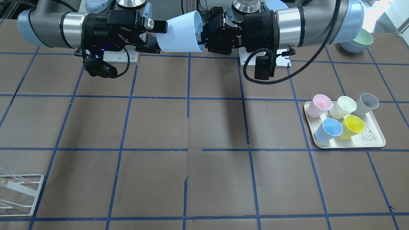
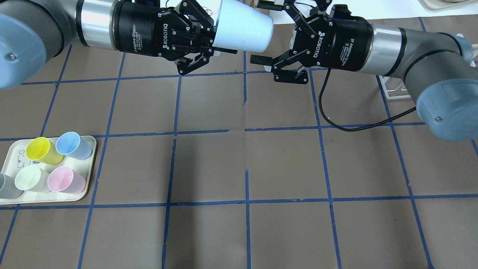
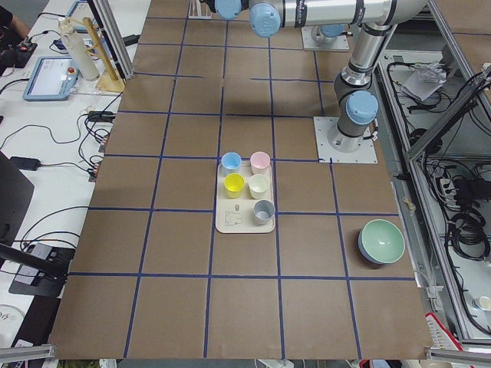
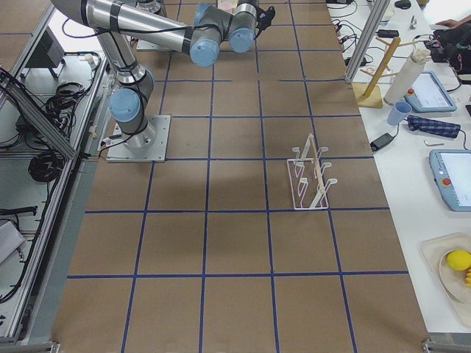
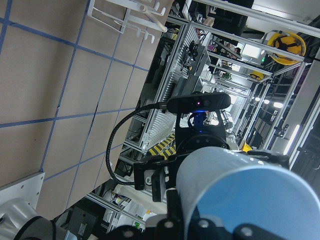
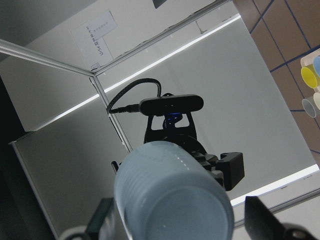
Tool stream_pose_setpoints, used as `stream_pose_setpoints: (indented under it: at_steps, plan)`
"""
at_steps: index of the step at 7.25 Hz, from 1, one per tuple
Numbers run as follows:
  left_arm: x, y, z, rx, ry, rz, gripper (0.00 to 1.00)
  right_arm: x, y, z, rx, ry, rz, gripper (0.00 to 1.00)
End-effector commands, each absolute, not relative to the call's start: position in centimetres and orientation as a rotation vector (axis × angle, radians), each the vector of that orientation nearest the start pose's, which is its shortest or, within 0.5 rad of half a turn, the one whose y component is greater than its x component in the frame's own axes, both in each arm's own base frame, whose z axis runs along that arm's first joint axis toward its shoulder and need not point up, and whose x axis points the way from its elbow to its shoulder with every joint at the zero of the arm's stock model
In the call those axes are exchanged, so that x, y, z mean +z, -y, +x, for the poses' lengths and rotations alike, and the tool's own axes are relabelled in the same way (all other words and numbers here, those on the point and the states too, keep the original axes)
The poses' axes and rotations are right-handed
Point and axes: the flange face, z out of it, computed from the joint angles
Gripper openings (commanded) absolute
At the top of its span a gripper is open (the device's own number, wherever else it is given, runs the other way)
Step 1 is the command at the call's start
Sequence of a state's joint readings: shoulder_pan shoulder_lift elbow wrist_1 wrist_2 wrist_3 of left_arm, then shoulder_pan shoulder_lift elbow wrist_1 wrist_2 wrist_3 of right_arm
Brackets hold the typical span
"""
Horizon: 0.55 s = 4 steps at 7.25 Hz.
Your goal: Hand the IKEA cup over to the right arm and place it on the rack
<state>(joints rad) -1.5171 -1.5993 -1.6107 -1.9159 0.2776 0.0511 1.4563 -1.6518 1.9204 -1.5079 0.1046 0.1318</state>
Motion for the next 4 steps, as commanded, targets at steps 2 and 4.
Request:
stream_pose_setpoints:
  at_steps: [2, 4]
  plan:
    - [49.42, 49.59, -20.27, -0.310, 1.815, 0.289, 0.24, 45.88, 46.38, 18.44, 0.270, -1.409, 0.446, 0.55]
    - [49.40, 49.62, -20.19, -0.317, 1.815, 0.300, 0.93, 45.96, 46.62, 18.35, 0.278, -1.407, 0.454, 0.34]
